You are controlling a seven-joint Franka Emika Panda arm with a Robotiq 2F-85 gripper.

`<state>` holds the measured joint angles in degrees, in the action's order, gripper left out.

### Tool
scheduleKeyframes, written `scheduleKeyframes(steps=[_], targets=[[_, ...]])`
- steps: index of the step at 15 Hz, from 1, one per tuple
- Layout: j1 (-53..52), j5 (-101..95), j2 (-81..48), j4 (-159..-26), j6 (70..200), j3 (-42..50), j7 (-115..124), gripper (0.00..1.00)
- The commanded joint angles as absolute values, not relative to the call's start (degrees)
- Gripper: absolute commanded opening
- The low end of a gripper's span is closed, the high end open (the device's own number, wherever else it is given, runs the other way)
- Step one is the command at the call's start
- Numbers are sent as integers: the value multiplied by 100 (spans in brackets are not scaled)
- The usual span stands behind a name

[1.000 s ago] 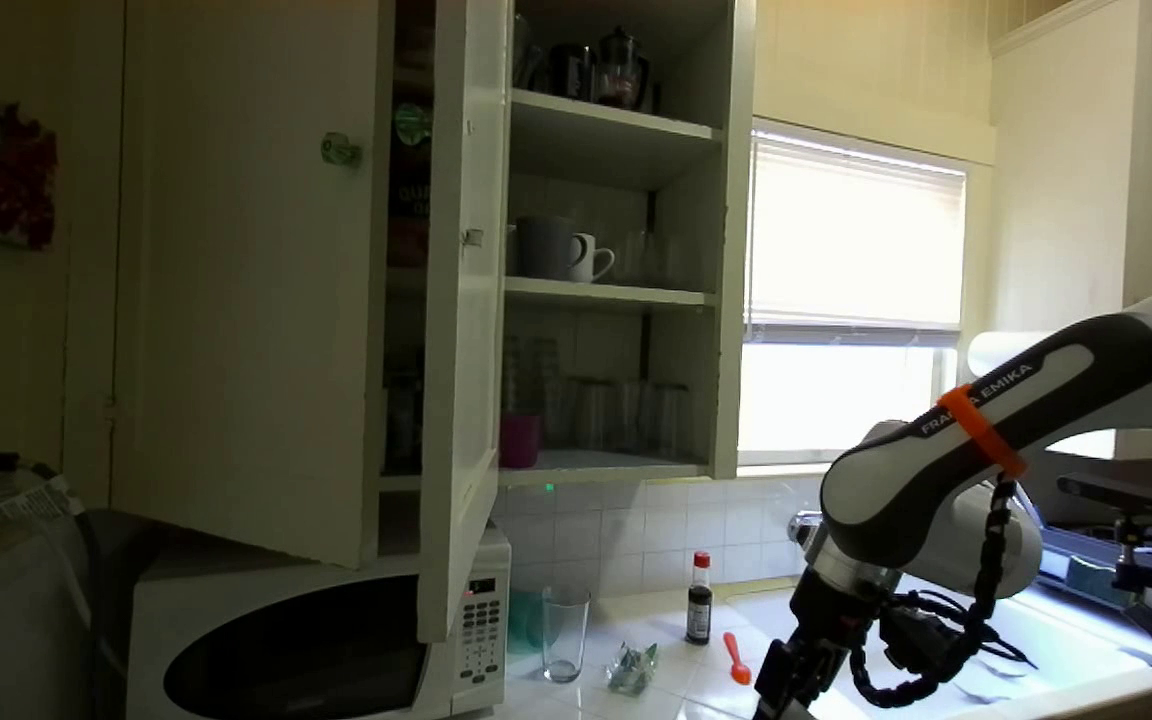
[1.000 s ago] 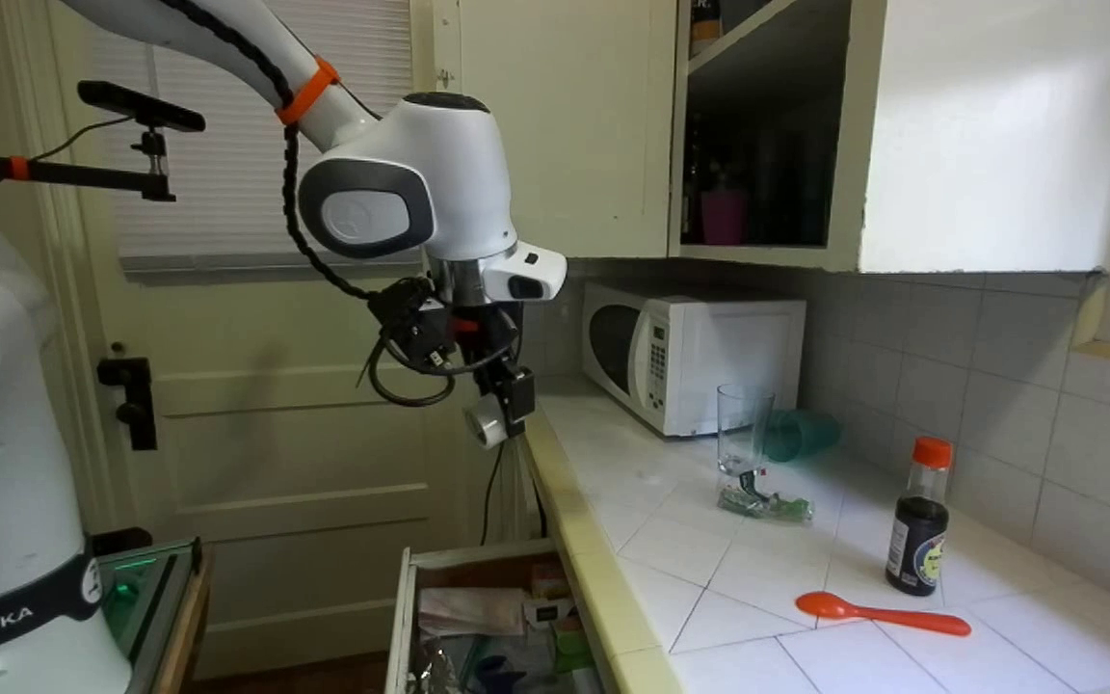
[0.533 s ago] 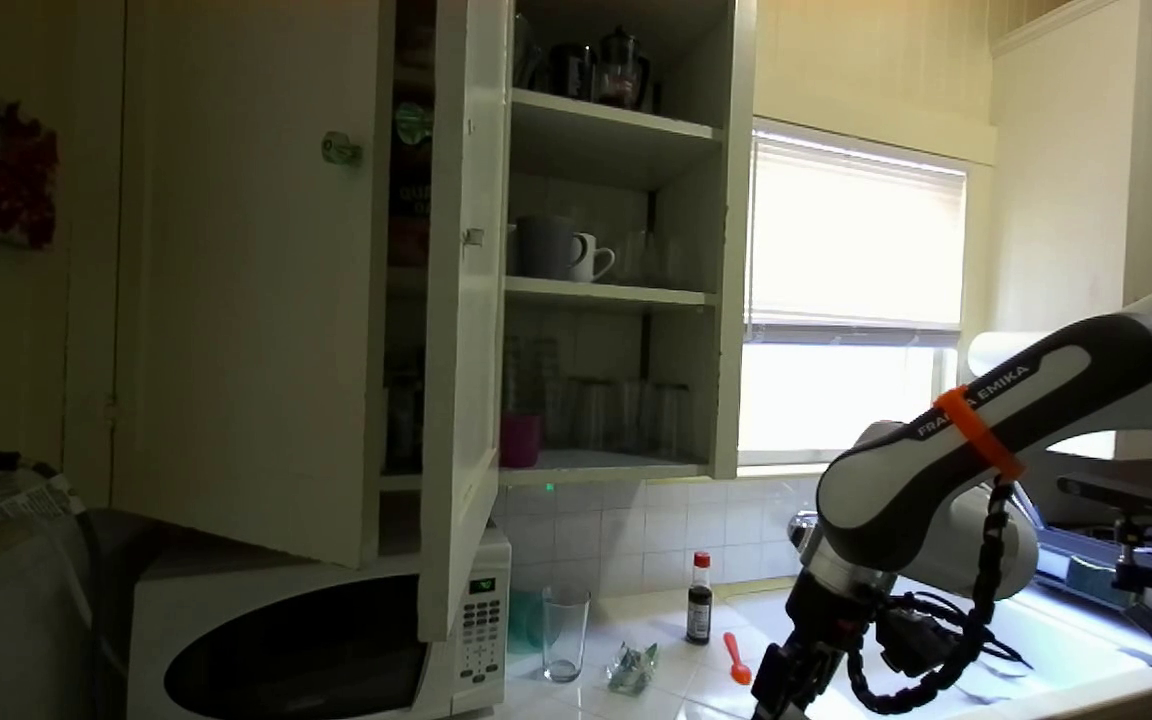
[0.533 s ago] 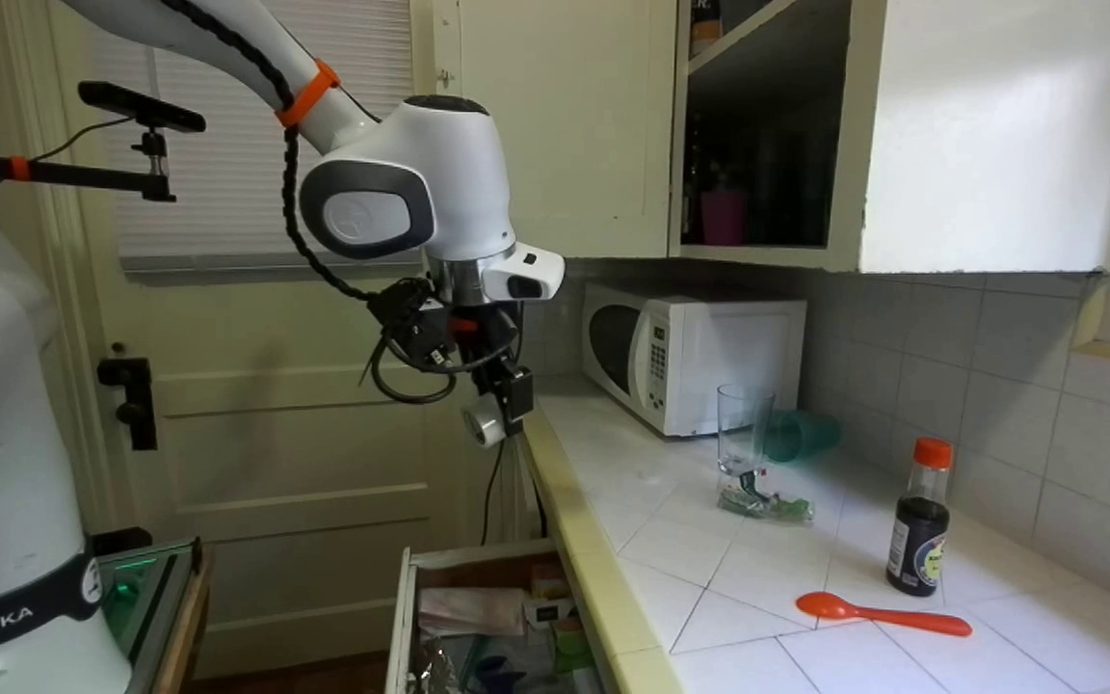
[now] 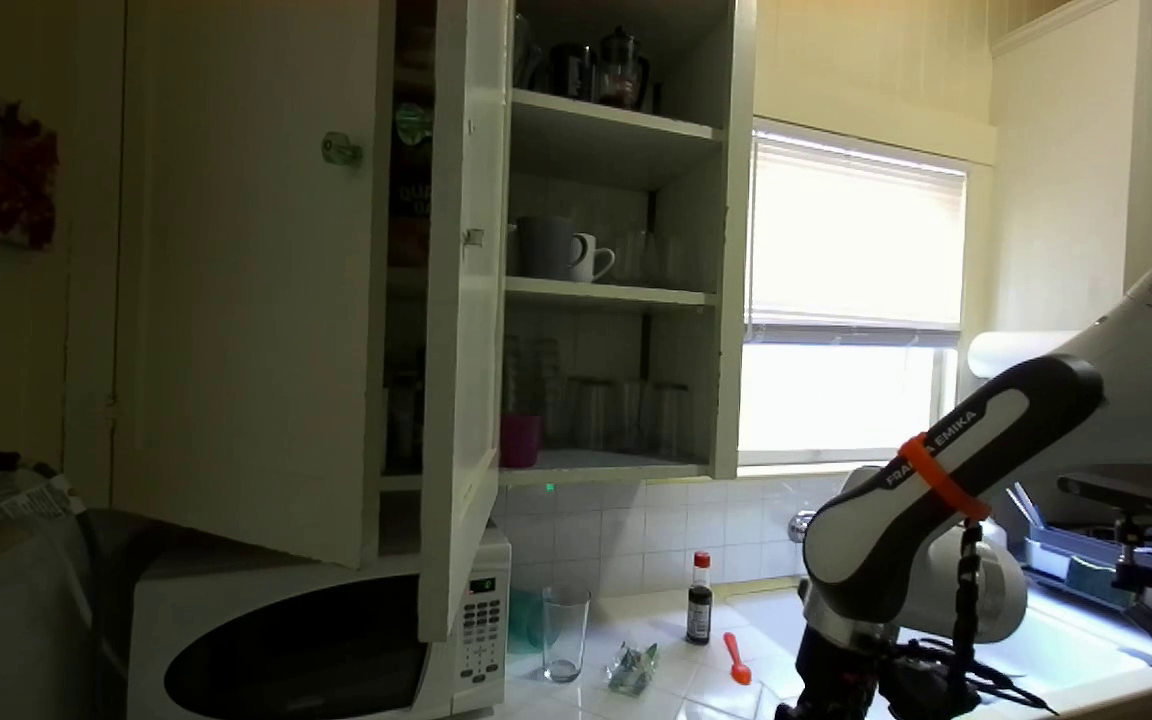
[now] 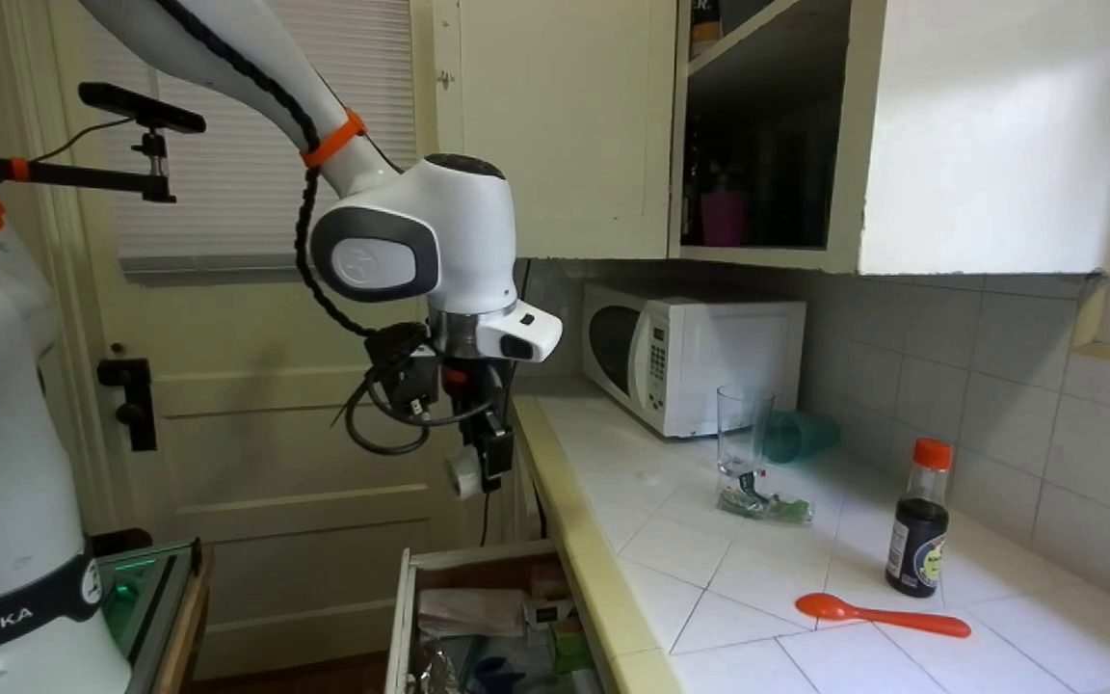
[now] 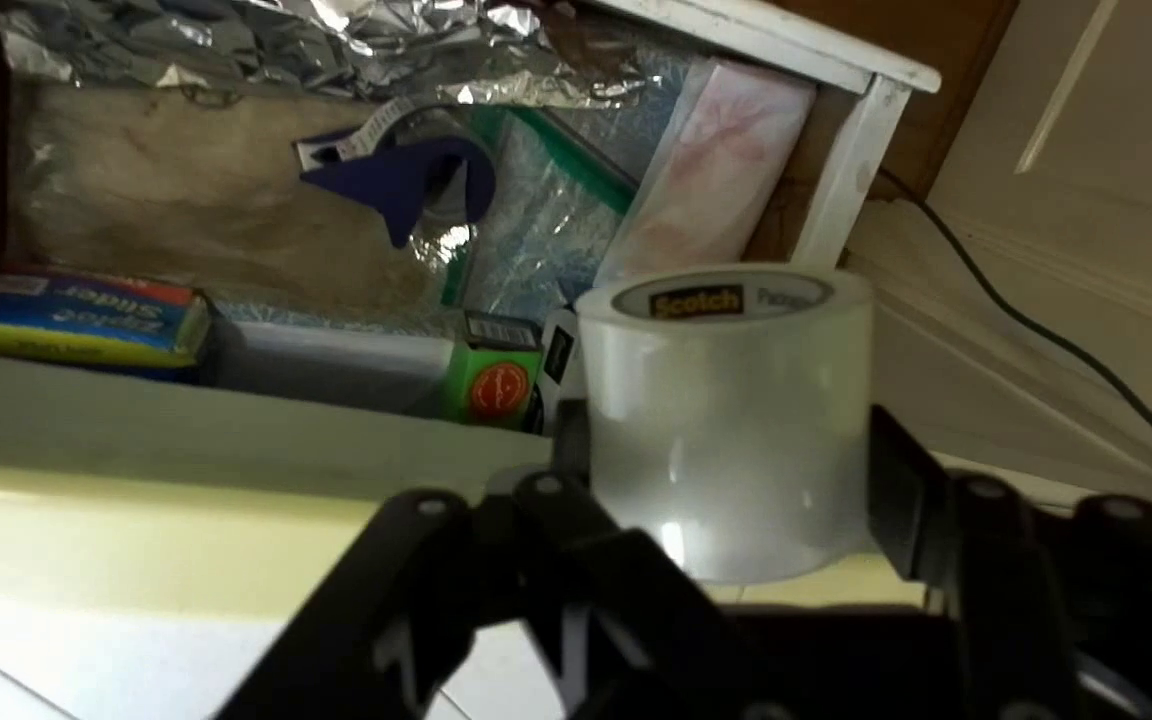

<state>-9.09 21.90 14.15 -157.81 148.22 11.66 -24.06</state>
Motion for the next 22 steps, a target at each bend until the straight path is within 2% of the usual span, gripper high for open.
scheduleKeyframes(steps=[1, 6, 12, 19, 22], targets=[[-746, 2507, 907, -15779, 14915, 1053, -2207, 39], [-570, 3032, -54, -15785, 15872, 781, -2043, 39], [-959, 3611, -1420, -15806, 17684, 866, -1727, 39], [-1277, 5032, -2176, -15804, 19510, 376, -1829, 39], [-1358, 5355, -2286, -15803, 19815, 246, -1849, 39]])
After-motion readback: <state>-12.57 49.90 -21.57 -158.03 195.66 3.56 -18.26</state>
